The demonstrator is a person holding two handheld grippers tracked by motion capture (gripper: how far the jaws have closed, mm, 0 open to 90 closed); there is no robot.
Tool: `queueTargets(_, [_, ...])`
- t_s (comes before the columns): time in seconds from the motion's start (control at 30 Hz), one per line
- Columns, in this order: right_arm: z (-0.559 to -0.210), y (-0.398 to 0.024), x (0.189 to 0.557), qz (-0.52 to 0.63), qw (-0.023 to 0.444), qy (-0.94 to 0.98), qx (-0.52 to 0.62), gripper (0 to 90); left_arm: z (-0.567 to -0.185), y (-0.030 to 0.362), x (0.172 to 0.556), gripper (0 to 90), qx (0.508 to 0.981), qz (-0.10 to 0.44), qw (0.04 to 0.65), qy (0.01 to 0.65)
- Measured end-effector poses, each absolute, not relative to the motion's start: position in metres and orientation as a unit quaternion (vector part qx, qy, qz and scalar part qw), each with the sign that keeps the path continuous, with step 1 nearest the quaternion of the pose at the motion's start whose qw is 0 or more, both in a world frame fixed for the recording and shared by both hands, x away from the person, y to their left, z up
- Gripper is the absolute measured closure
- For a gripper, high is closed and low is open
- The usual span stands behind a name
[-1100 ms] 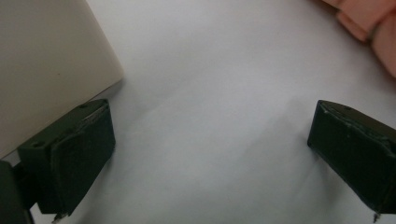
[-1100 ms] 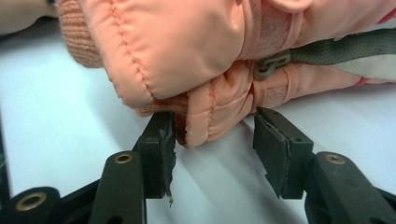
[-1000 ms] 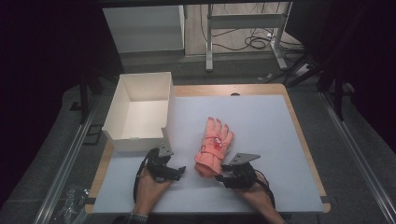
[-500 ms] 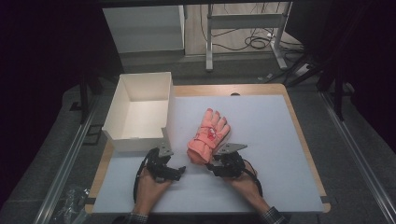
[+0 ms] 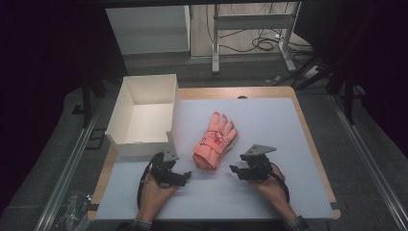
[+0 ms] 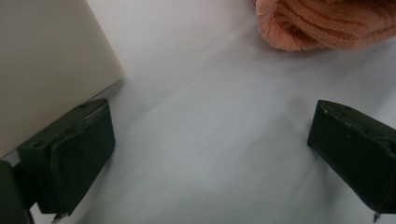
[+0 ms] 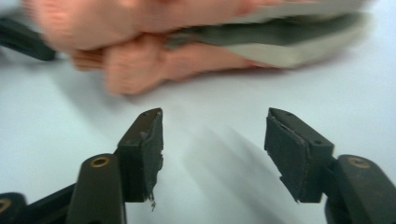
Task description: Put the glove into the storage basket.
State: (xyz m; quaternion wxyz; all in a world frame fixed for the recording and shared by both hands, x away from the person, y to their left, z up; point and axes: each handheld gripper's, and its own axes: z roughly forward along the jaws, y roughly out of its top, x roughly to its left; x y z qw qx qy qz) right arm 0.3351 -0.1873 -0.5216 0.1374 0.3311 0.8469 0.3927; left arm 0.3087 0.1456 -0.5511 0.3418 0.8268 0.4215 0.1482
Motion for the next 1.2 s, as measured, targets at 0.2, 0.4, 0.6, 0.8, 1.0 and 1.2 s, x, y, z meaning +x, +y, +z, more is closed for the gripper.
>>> queueTargets(0.2, [-0.521, -0.223, 0.344, 0.374, 0.165, 0.84, 0.356, 27.9, -0.551, 0.146, 0.309, 0.6, 0.827, 0.146, 0.341, 0.422])
queueTargets(0.4, [-0.523, -0.251, 0.352, 0.358, 0.183, 0.831, 0.385, 19.2, -0.551, 0.146, 0.309, 0.3, 0.828, 0.145, 0.341, 0.42])
queueTargets(0.6, [-0.528, -0.267, 0.357, 0.337, 0.19, 0.83, 0.402, 14.5, -0.546, 0.141, 0.307, 1.1, 0.831, 0.127, 0.342, 0.42])
queueTargets(0.8, [-0.53, -0.271, 0.357, 0.335, 0.194, 0.83, 0.402, 12.9, -0.529, 0.129, 0.306, 0.2, 0.836, 0.115, 0.352, 0.405])
queueTargets(1.0, [-0.531, -0.272, 0.357, 0.34, 0.192, 0.828, 0.402, 13.1, -0.498, 0.118, 0.311, 0.0, 0.837, 0.103, 0.373, 0.387])
queueTargets(1.2, [-0.531, -0.272, 0.357, 0.342, 0.193, 0.827, 0.402, 13.2, -0.476, 0.093, 0.331, 0.0, 0.848, 0.103, 0.358, 0.377])
